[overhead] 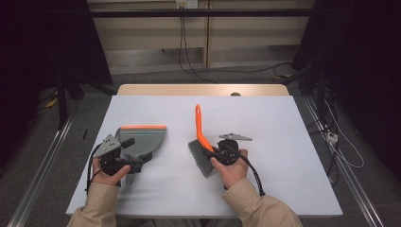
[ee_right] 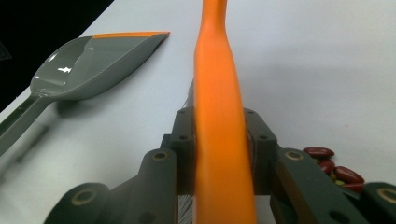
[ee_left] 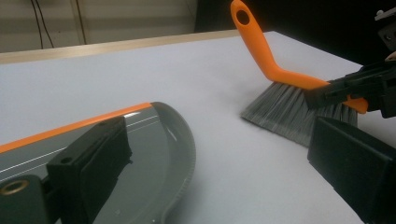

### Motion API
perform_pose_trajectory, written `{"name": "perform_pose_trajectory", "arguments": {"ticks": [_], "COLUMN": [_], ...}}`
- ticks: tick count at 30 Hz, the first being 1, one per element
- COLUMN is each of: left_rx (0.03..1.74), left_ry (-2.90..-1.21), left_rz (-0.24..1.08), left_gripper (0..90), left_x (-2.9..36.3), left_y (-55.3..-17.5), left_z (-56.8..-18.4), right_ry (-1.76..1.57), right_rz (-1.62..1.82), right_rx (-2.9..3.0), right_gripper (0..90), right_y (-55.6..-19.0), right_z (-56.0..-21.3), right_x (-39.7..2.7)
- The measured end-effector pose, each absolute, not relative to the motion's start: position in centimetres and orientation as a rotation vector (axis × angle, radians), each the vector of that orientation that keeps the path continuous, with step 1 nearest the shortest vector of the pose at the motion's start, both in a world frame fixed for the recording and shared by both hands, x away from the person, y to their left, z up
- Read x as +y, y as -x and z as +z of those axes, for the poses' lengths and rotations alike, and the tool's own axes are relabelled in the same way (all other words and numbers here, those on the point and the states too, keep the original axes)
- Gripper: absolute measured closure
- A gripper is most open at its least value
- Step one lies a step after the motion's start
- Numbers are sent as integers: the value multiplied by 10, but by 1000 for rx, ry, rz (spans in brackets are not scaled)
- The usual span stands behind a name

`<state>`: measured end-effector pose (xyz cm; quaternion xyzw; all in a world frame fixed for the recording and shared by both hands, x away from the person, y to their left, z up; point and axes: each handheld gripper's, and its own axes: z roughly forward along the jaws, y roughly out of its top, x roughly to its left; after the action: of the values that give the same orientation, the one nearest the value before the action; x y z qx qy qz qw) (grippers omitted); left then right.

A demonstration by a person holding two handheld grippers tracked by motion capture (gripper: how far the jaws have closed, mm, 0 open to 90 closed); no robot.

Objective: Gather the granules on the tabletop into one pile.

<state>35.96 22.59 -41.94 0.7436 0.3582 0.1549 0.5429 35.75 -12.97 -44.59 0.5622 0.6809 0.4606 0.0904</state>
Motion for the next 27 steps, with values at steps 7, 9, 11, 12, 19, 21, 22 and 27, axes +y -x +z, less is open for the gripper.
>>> {"name": "perform_pose_trajectory", "arguments": {"ticks": [7,9,11,12,19,21,22,27], "left_rx": [848,853,852,851,851,851,851,848], "left_ry": [-1765,-1765,-1766,-1763,-1764,-1764,-1764,-1769], "left_rz": [370,369,370,368,368,368,368,367], "left_gripper": [55,54,53,54,54,53,53,51], "left_x": [225,226,226,225,226,225,225,225], "left_y": [-360,-360,-360,-360,-360,-360,-360,-360], "left_z": [-420,-419,-420,-420,-419,-419,-419,-420], "right_ry": [-1687,-1687,-1690,-1689,-1693,-1696,-1699,-1711], "right_rz": [1365,1365,1360,1360,1363,1365,1366,1380], "right_rx": [2014,2012,2012,2012,2003,2000,1996,1982], "right_gripper": [705,704,704,704,704,704,704,704], "right_y": [-355,-355,-355,-355,-353,-353,-353,-353], "right_z": [-446,-446,-446,-446,-446,-447,-447,-447], "right_x": [-136,-138,-139,-139,-144,-147,-148,-151]}}
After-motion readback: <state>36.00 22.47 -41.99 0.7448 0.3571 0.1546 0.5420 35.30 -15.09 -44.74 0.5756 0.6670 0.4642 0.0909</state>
